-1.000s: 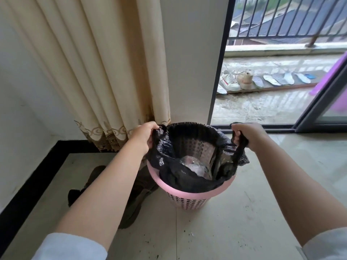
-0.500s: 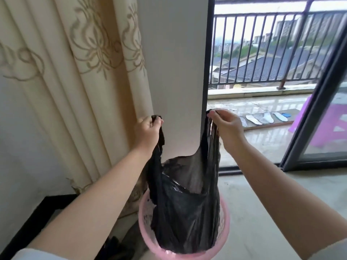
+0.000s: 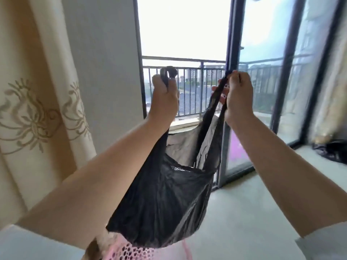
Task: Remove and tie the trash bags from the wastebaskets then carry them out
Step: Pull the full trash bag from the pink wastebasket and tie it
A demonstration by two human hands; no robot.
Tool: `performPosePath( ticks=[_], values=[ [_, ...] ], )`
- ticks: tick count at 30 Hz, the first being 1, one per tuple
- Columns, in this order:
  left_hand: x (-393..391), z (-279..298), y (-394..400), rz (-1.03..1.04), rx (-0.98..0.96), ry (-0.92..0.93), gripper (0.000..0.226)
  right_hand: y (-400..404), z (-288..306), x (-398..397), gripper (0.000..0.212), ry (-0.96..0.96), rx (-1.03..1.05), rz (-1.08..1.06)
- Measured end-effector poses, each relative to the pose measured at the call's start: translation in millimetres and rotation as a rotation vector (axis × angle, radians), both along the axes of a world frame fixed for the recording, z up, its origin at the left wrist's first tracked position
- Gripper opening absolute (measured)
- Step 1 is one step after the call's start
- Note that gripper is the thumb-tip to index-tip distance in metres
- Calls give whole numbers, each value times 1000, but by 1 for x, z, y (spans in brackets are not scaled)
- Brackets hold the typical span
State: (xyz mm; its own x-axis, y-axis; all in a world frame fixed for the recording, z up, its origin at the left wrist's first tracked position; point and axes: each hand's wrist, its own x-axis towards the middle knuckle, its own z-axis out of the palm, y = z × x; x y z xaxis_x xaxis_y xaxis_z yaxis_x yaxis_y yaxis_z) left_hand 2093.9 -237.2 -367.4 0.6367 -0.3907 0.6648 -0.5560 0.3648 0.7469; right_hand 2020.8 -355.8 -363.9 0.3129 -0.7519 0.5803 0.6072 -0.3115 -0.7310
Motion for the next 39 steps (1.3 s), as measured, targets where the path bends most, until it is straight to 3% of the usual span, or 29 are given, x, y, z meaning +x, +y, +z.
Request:
performPosePath(
  ticks=[3,8,14,18,23,26,28,30,32,34,37,39],
  values=[
    [-22,-7,-35,-133,137,85,5,-11,-4,-28,30,70,-19,-122],
    [-60,-57,-89,-210,382,100,15,-36,-49,-75,30,229,11,-268],
    [-105,-118,-126,-243,446,158,23,-60,-102,-137,32,285,112,-308],
    [-147,-197,-152,-279,533,204,14,-83,-174,-181,33,458,163,-393],
    [-186,-300,-161,-329,583,352,21,-100,-275,-226,31,549,374,-370],
    [-200,-340,-154,-303,633,266,14,-108,-317,-250,27,627,360,-293],
    [-203,-364,-146,-272,726,177,44,-115,-336,-268,27,866,214,-121],
    [-201,-380,-140,-264,811,127,87,-123,-353,-290,66,1250,28,-90],
    [-196,-386,-136,-206,890,161,102,-134,-368,-307,87,1515,-136,-231],
    [-192,-386,-132,-207,933,248,87,-139,-377,-314,85,1537,-70,-273],
    [-189,-386,-124,-494,966,301,34,-136,-384,-305,37,1307,165,-37],
    [-191,-393,-120,-528,954,275,12,-134,-389,-294,32,1330,120,-17]
  ],
)
